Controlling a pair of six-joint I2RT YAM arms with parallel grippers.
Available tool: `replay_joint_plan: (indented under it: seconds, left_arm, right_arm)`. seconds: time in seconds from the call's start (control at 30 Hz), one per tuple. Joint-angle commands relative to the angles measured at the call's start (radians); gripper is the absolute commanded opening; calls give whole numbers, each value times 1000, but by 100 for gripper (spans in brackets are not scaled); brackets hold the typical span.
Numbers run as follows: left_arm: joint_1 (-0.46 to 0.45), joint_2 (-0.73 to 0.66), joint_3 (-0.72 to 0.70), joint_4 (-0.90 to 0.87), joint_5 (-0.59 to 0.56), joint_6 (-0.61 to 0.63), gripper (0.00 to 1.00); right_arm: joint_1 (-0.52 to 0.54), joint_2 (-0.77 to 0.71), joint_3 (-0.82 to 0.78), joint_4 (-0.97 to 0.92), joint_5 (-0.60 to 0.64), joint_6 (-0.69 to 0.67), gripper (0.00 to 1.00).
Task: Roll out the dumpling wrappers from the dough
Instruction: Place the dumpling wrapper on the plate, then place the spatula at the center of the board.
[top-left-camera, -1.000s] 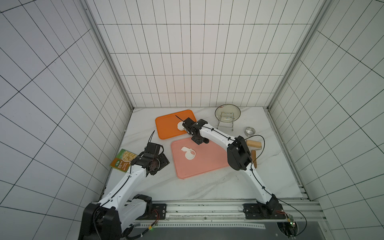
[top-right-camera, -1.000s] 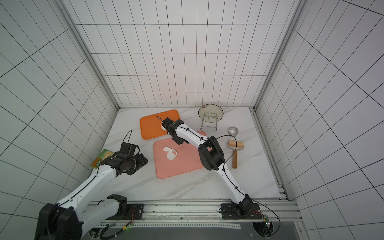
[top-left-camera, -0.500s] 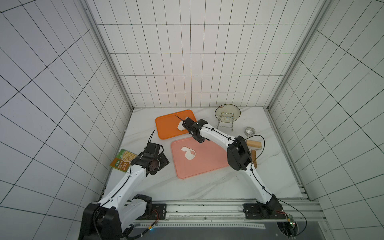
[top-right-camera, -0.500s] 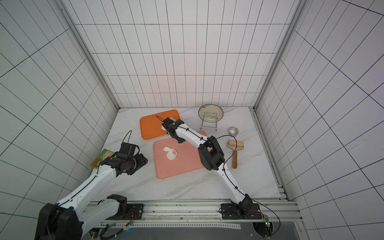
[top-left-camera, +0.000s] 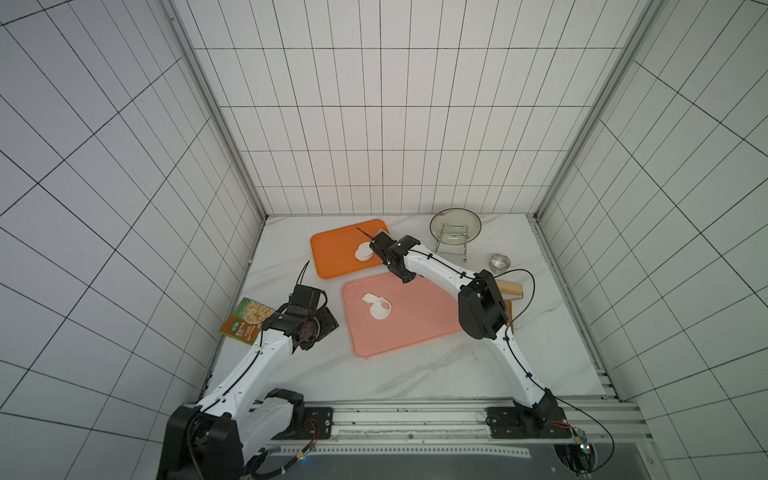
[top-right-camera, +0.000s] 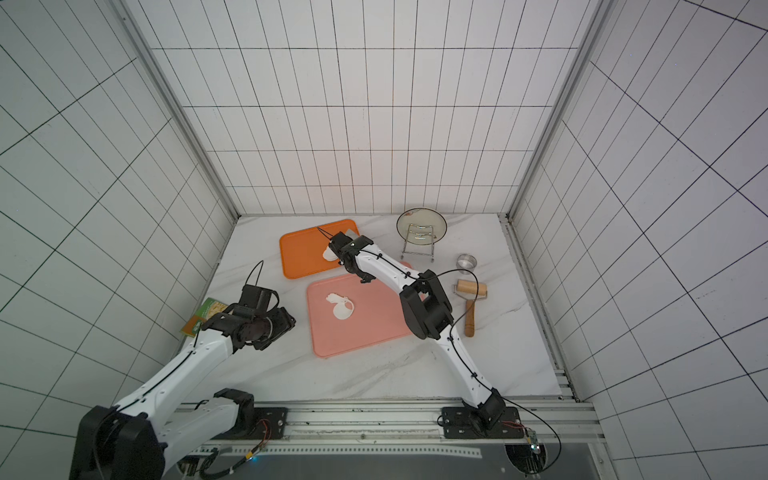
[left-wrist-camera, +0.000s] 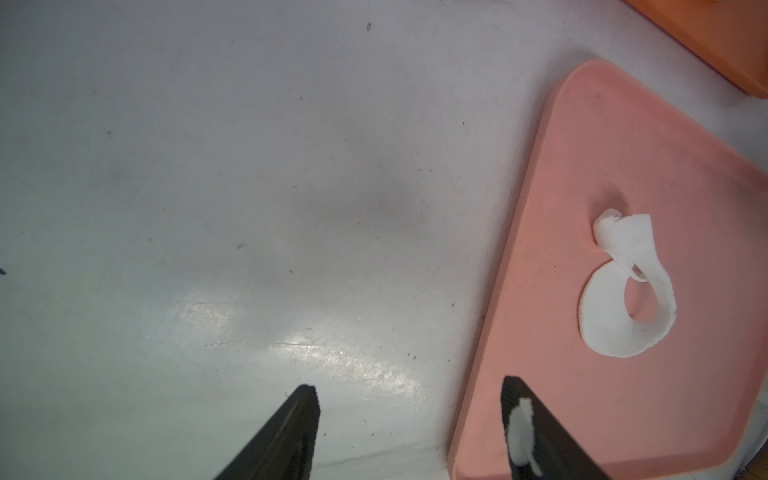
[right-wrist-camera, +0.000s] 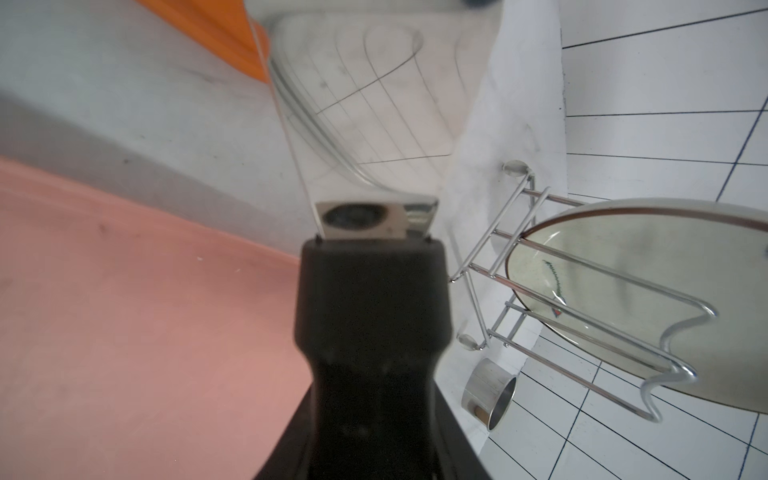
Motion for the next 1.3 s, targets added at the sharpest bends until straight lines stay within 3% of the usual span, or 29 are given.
replay_joint_plan:
  seconds: [0.0, 0.2, 0.4, 0.63, 0.9, 1.03, 1.27]
  left_arm:
    - [3, 10, -9, 18, -6, 14, 69]
    - [4, 18, 8, 24, 5, 22, 69]
    - [-20, 38, 62, 39, 20, 35, 69]
    - [-177, 119, 163, 33, -62, 5, 69]
    - [-329, 237, 244, 35, -133, -26, 69]
    - [-378, 301, 274, 36, -153, -38, 69]
    - [-418, 366, 304, 31, -183, -41, 69]
  right_arm:
    - [-19, -96, -36, 10, 39, 27, 0]
    - [-40, -222, -154, 0, -51, 115, 0]
    - [-53, -490, -467, 113, -199, 223, 0]
    - [-103, -838, -871, 203, -335, 350, 0]
    - [-170, -1170, -1249, 258, -378, 500, 0]
    - [-231, -1212, -1361, 297, -412, 587, 0]
    - [-305, -1153, -1475, 450, -490, 644, 0]
